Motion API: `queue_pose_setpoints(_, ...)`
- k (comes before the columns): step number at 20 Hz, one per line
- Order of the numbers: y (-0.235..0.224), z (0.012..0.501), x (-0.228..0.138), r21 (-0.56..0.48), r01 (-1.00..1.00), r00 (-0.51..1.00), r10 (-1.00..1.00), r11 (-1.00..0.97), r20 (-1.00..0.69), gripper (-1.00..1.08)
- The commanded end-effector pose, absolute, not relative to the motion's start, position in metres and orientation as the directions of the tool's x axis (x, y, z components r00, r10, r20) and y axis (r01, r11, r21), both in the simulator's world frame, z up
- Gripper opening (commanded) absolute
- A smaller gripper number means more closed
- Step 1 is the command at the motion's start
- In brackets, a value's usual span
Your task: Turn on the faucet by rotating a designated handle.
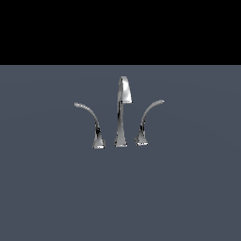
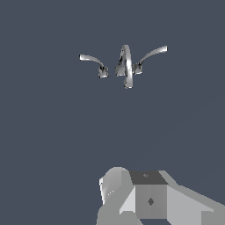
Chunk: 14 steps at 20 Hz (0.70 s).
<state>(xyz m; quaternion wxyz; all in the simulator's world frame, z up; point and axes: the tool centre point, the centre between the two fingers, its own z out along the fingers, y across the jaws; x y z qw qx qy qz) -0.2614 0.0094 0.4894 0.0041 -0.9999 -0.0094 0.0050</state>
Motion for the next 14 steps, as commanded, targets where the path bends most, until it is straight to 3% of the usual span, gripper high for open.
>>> queue_pose_setpoints(1, 0.009, 0.489, -0.261, -0.008, 0.019, 1.000, 0.019, -1.000, -0.010, -1.00)
queue_pose_setpoints(14, 0.027, 0.470, -0.254, -0.008, -0.072, 0.997, -0.072, -0.997, -0.010, -1.00)
